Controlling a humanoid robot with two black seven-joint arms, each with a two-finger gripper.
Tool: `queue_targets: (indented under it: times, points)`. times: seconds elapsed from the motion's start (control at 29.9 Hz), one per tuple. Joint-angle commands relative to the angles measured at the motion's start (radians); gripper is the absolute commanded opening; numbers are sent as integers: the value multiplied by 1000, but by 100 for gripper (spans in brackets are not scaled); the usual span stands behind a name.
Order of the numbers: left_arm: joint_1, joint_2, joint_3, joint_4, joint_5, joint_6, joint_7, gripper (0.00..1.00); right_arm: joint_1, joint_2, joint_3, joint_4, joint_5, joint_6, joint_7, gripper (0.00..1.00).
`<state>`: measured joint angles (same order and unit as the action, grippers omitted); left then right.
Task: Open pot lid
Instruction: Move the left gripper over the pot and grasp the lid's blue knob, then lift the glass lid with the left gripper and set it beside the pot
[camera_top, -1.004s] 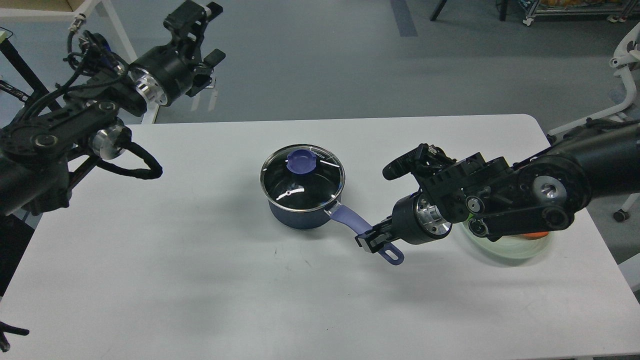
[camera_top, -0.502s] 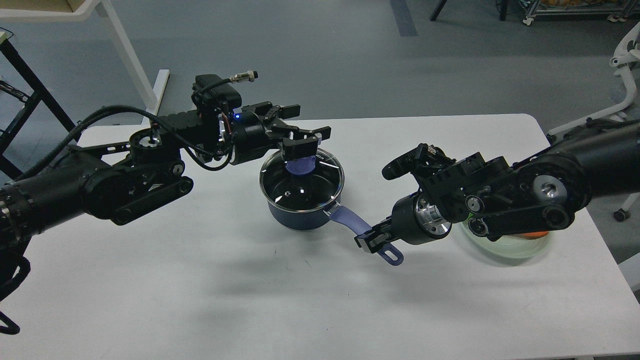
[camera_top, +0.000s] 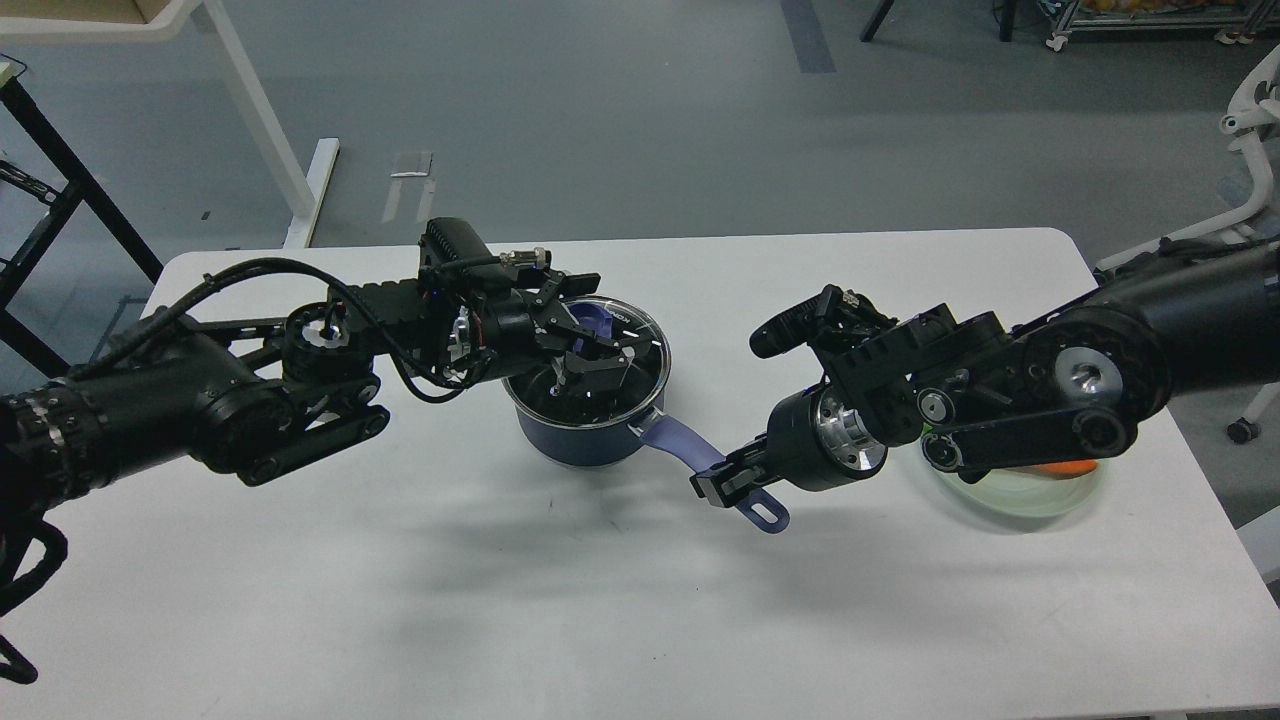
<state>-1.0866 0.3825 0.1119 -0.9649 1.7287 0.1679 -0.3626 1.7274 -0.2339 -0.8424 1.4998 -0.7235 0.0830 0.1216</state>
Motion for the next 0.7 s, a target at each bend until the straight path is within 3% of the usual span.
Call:
queue_targets:
  times: [0.0,0.67]
  points:
    - [1,-2,11,2,0,10,-1,98,3,1,3,-1,4,1,-2,23]
    - [45,7,20,51,-5,16,-9,97,1,18,-4,-1,-8,9,-3,23]
